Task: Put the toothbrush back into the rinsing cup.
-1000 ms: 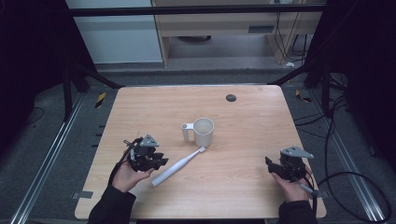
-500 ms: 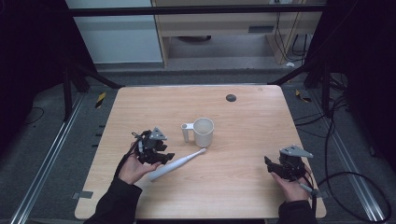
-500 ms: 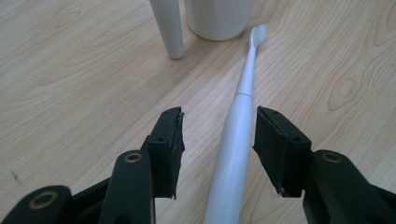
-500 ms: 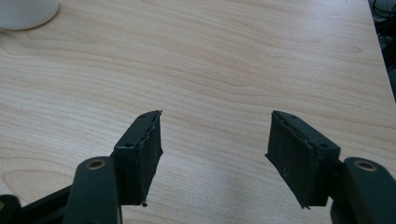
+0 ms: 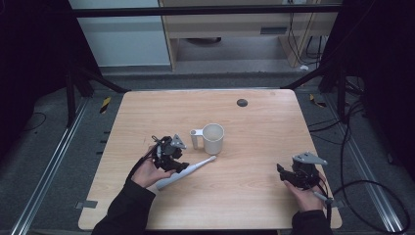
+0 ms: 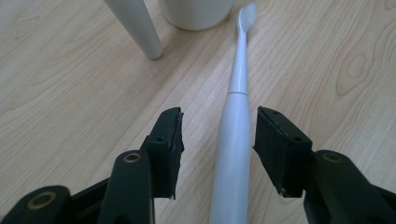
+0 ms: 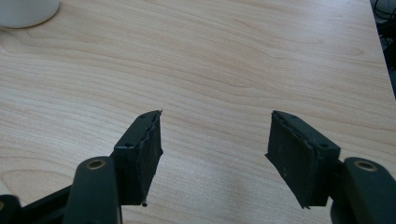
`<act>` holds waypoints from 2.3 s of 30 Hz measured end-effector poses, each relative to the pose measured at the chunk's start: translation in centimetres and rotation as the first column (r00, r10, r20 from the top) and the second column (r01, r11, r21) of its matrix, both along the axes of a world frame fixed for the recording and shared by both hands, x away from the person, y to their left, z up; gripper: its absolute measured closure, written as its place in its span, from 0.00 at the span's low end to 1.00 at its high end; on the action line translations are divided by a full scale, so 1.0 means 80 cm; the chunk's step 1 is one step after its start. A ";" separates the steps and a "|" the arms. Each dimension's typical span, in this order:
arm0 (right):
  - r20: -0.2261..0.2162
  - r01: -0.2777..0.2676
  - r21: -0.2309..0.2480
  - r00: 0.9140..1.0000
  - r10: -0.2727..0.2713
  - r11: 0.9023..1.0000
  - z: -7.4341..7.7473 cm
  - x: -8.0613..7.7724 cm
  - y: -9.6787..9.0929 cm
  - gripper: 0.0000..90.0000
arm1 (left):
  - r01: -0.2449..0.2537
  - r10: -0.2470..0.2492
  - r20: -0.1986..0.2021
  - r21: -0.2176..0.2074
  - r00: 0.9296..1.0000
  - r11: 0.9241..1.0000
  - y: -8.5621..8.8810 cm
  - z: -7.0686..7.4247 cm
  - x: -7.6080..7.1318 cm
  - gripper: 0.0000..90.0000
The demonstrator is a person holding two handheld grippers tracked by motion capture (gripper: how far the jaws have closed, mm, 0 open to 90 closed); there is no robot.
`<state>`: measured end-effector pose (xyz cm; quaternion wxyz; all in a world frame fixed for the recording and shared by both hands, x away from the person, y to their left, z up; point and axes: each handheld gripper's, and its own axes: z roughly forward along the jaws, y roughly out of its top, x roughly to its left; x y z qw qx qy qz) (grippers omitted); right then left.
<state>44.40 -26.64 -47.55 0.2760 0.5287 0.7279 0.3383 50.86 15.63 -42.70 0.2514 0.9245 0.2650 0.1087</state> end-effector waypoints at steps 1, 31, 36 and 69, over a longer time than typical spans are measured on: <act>0.000 -0.001 -0.001 1.000 0.001 1.000 0.000 0.000 0.000 0.39 | 0.005 -0.005 -0.004 0.006 1.000 1.000 -0.001 -0.001 0.000 0.56; -0.019 -0.023 -0.004 1.000 0.023 1.000 -0.003 0.005 0.003 0.39 | 0.090 -0.073 -0.145 0.117 0.987 0.989 -0.021 -0.042 0.019 0.62; -0.019 -0.027 -0.007 0.999 0.027 1.000 -0.004 0.005 0.003 0.39 | 0.092 -0.069 -0.170 0.128 0.983 0.987 -0.022 -0.048 0.022 0.63; -0.023 -0.029 -0.013 0.999 0.028 0.999 -0.005 0.004 0.002 0.40 | 0.106 -0.083 -0.171 0.129 0.982 0.986 -0.028 -0.017 0.001 0.74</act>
